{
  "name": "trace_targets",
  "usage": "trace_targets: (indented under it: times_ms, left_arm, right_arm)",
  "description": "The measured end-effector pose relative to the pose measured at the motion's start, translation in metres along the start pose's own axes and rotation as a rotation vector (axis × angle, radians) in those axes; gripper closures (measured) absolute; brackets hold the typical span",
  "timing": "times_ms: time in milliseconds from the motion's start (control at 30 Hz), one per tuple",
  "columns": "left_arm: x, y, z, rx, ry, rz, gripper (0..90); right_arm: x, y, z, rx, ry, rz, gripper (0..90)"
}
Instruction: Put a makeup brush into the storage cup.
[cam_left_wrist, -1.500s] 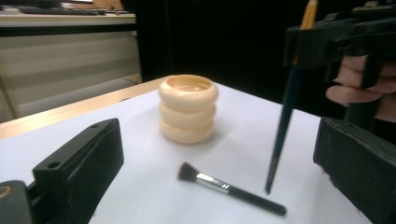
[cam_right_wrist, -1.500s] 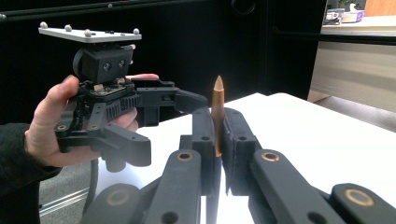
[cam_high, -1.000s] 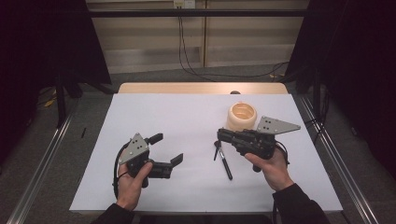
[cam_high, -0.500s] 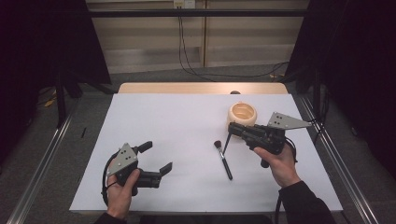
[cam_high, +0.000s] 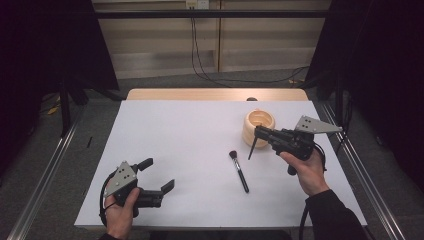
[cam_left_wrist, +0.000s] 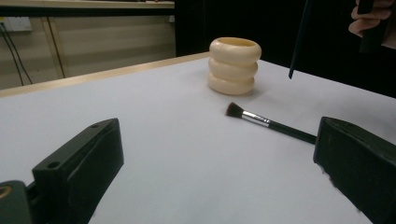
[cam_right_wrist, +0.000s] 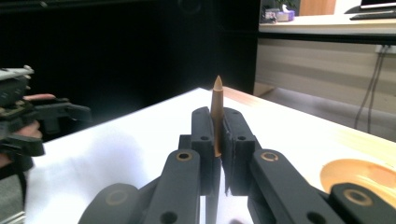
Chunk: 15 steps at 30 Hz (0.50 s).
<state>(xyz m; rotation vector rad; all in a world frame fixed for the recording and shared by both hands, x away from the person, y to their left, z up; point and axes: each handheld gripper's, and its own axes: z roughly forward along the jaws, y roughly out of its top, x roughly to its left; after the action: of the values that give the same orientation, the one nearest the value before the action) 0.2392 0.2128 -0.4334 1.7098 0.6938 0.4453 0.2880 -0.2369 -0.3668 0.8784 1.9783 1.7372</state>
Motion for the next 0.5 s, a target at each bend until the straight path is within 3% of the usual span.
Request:
trace_targets:
  times_ms: [133, 200, 233, 267, 500]
  left_arm:
    - [0.003, -0.002, -0.002, -0.014, 0.007, -0.016, 1.7]
    - [0.005, -0.002, -0.002, -0.009, 0.016, -0.002, 1.7]
    - [0.004, -0.002, -0.002, -0.024, 0.016, -0.027, 1.7]
    - [0.005, -0.002, -0.003, -0.025, 0.010, -0.026, 1.7]
    - [0.005, -0.002, -0.005, -0.034, 0.011, -0.038, 1.4]
  right_arm:
    - [-0.006, -0.001, 0.001, 0.013, -0.019, 0.004, 84.2]
    - [-0.009, -0.001, 0.000, 0.011, -0.026, 0.006, 84.2]
    - [-0.010, -0.001, 0.001, 0.007, -0.029, 0.011, 84.2]
    - [-0.012, -0.001, 0.000, 0.004, -0.031, 0.012, 84.2]
    - [-0.019, 0.012, -0.005, -0.016, -0.049, 0.002, 84.2]
